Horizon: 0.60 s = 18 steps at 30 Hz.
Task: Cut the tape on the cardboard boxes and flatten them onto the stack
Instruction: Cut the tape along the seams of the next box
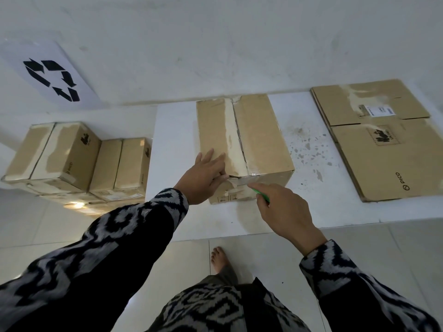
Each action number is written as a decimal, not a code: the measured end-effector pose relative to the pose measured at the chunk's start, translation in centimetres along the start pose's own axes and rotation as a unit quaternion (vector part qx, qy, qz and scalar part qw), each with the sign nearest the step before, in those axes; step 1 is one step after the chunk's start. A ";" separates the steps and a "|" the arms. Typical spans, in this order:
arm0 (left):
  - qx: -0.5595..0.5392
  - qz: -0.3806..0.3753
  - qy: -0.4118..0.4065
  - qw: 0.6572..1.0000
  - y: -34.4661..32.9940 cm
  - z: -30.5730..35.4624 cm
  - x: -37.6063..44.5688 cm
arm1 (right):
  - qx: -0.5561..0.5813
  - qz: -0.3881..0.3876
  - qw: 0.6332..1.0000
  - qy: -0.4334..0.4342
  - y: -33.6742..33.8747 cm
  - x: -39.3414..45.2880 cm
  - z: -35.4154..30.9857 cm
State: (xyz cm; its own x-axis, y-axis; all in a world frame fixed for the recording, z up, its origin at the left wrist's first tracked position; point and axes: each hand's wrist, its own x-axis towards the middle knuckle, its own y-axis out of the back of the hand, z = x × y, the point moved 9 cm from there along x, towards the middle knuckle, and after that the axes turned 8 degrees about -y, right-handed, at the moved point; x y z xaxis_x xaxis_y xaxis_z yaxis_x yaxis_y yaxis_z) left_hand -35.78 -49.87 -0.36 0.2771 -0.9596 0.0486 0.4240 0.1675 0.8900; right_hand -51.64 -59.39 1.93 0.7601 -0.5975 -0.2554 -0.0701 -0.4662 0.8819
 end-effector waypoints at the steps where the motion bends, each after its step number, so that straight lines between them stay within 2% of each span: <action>1: 0.000 0.005 -0.002 1.000 -0.1 -0.1 -0.1 | -0.001 0.003 1.000 -0.001 -0.1 0.1 -0.2; 6: 0.022 0.029 -0.017 0.999 -0.6 0.1 -0.3 | -0.025 0.023 0.999 -0.021 -0.1 -0.6 0.1; 18: 0.031 0.042 -0.019 0.998 -0.9 -0.2 -0.4 | 0.004 0.054 0.997 -0.053 -0.1 -0.6 -0.4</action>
State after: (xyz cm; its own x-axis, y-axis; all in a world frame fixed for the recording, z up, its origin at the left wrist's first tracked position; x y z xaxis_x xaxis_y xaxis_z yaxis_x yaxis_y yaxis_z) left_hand -36.08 -49.55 -1.26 0.2757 -0.9510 0.1399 0.3457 0.2339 0.9087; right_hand -51.79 -58.71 2.13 0.6757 -0.7095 -0.2002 -0.1524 -0.4002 0.9037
